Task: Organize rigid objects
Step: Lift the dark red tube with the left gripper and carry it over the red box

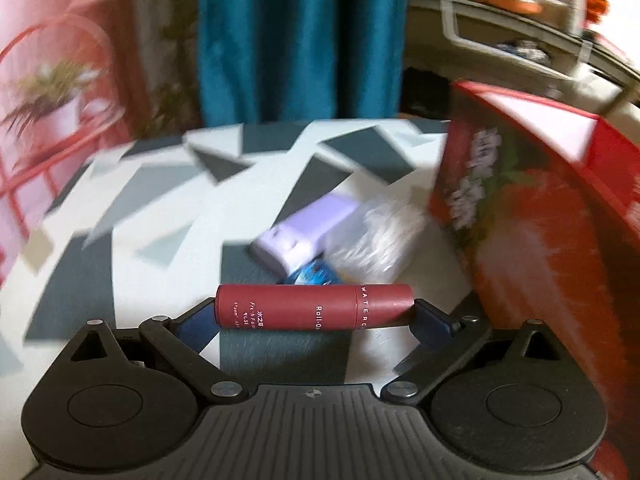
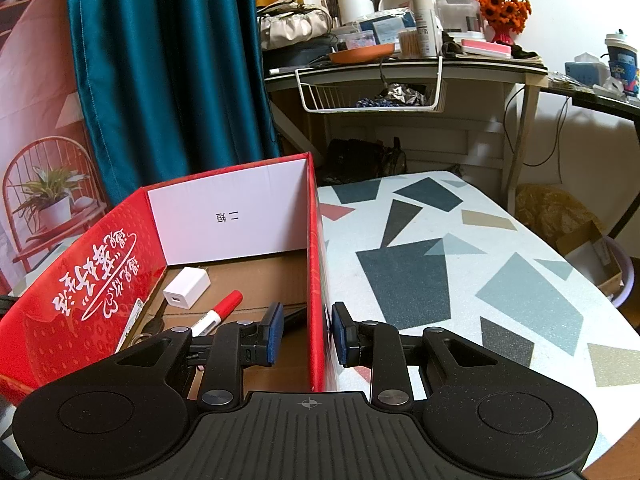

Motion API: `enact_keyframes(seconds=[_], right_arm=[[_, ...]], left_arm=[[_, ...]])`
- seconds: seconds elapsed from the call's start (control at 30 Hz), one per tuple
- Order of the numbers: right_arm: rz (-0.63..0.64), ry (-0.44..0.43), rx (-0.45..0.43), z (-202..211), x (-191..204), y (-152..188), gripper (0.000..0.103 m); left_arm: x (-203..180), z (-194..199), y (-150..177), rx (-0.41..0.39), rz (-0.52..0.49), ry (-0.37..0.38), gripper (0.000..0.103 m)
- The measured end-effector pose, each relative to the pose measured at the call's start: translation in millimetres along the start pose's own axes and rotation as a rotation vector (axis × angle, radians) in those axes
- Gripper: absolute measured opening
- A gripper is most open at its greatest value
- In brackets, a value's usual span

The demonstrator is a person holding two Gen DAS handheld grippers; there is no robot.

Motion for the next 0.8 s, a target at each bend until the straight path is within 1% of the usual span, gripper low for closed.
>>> enact_keyframes(seconds=[0.23, 0.3, 0.4, 0.5, 0.6, 0.63, 0.8], right_arm=[[-0.001, 0.0, 0.0, 0, 0, 0, 0.025], [0.0, 0.0, 0.001, 0, 0, 0, 0.025], [-0.001, 0.0, 0.0, 0, 0, 0, 0.025], [0.0, 0.0, 0.0, 0, 0, 0, 0.025], [0.0, 0.0, 0.0, 0, 0, 0, 0.025], [0.001, 0.0, 0.001, 0, 0, 0, 0.025], [0.007, -0.001, 0.006, -1, 0, 1, 0.024]], left_arm=[[-18, 32, -44, -0.159, -0.16, 0.111, 0.1], [-27, 39, -57, -0.204, -0.181, 0.131, 0.1], [-41, 45, -75, -0.259, -0.173, 0.196, 0.1], [-60, 44, -85, -0.283, -0.206, 0.236, 0.1], [-85, 39, -88, -0.292, -0.279, 0.266, 0.1], [-94, 35, -88, -0.284, -0.302, 0.276, 0.1], [-118, 23, -81, -0.243, -0.351, 0.326, 0.1]])
Point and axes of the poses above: each gripper's, at about its wrist camera, not at the fingertips, and z roughly against the way its jaws point, x to its left, y to its underside, the point moved 3 cm from there along -z, roughly the way its jaws point, and after that the axes turned 3 degrees about -x, right-handed, at the moved point
